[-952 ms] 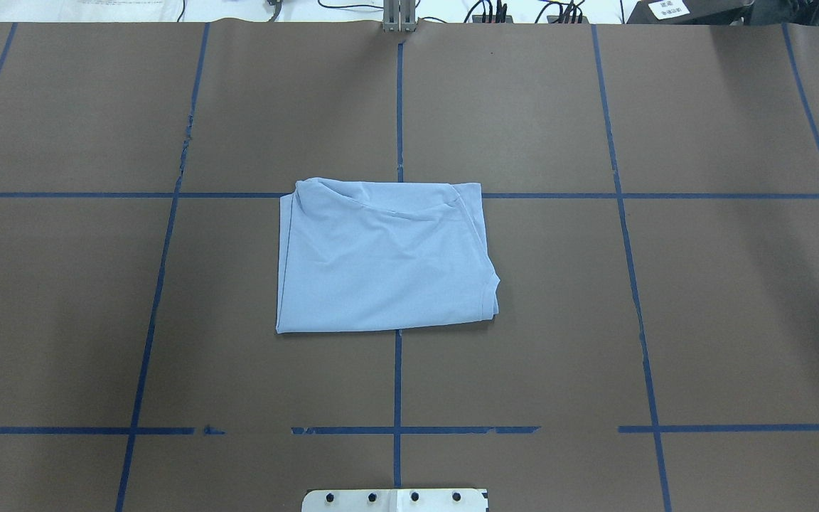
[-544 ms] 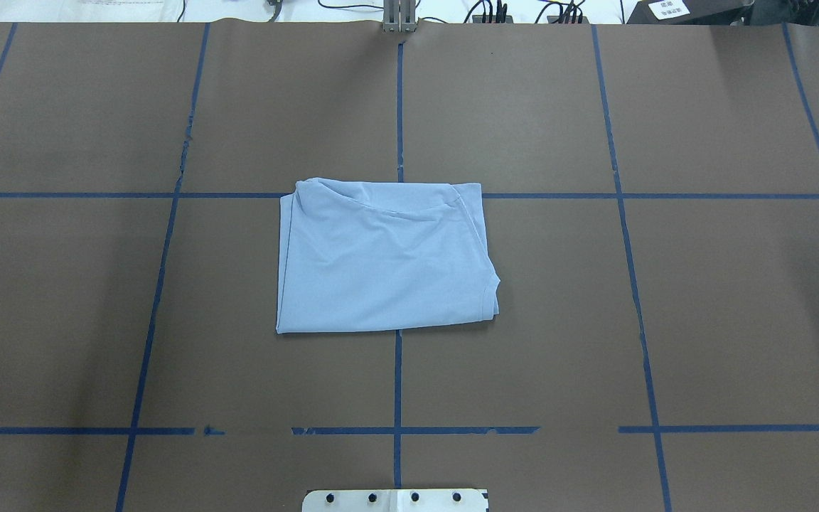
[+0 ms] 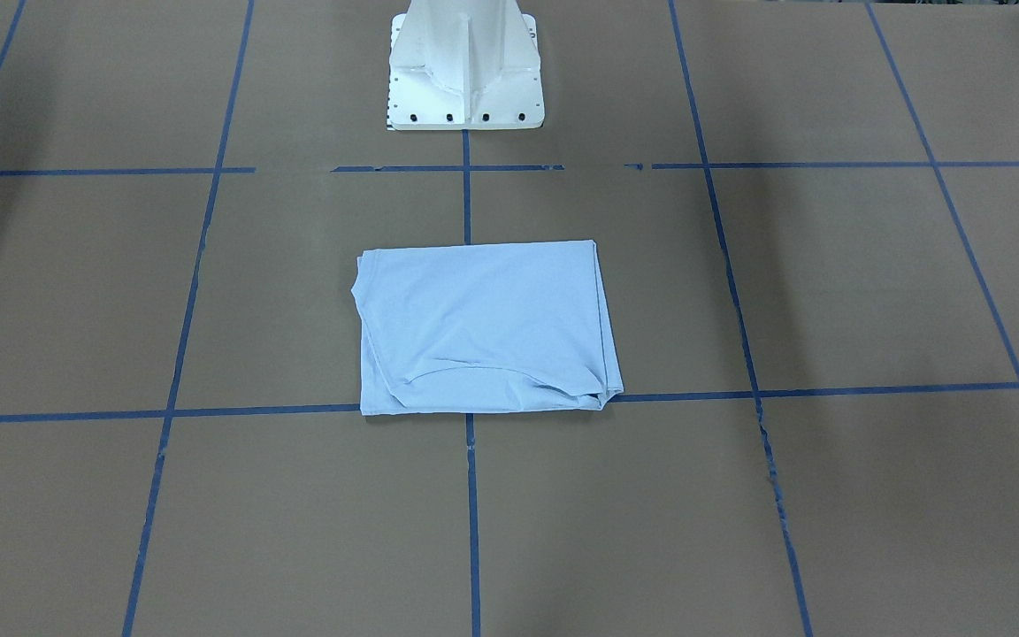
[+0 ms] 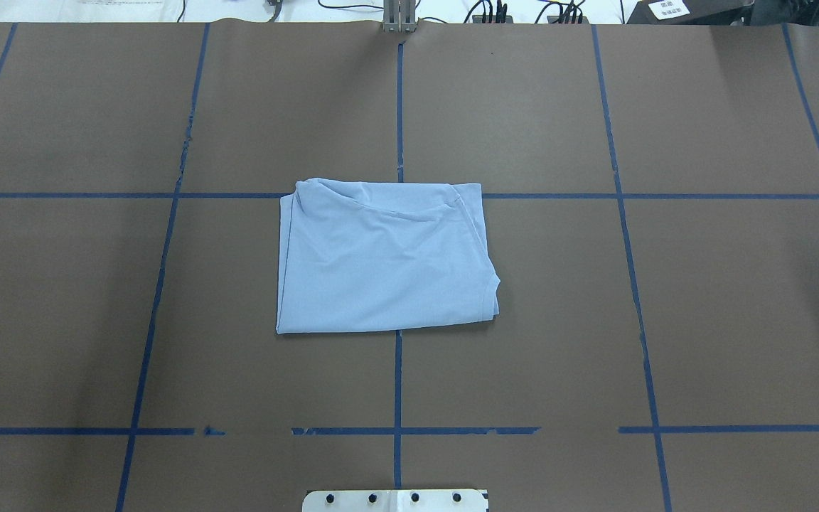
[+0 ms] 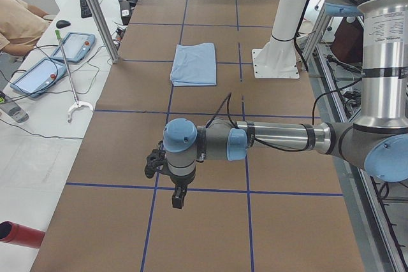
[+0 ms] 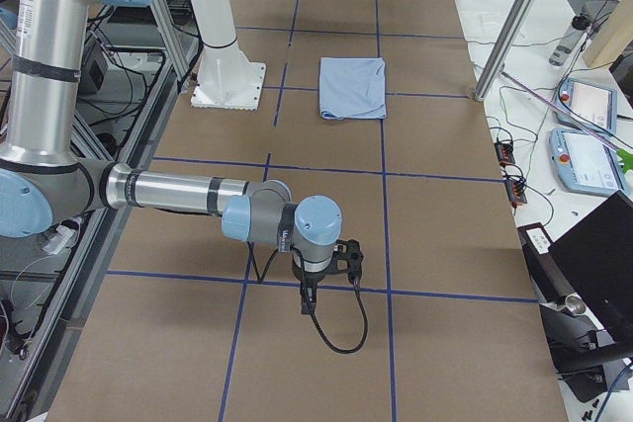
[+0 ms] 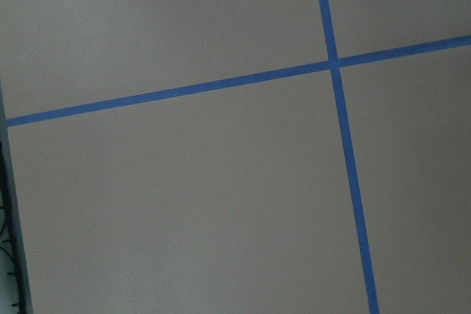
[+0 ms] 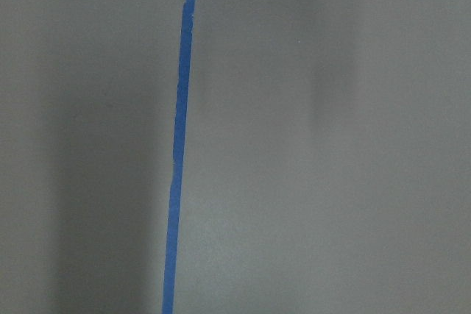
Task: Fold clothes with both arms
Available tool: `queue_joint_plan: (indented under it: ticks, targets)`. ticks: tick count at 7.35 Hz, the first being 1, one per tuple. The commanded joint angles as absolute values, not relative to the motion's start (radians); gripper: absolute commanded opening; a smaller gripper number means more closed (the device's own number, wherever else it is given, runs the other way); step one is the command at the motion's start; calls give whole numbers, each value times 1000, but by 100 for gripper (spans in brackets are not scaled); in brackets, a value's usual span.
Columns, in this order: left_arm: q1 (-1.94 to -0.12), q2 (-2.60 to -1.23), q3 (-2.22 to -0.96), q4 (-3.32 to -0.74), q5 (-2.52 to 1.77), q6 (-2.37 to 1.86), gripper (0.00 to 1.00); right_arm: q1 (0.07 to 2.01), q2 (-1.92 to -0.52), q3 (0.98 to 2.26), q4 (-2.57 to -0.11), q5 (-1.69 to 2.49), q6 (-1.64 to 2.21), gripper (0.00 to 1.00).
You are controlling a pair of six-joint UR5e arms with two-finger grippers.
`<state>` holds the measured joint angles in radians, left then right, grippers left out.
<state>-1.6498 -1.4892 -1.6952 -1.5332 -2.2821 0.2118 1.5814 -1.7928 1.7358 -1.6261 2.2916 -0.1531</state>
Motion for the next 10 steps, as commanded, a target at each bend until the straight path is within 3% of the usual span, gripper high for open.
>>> queue_joint_plan:
  ticks: [1, 10]
  targets:
    - [-1648, -1490, -1694, -1539, -2368, 209, 100, 1580, -1792, 1736, -1626, 2292, -152, 100]
    - [-1641, -1471, -1703, -1589, -2364, 207, 100, 1582, -1790, 1727, -1626, 2292, -152, 100]
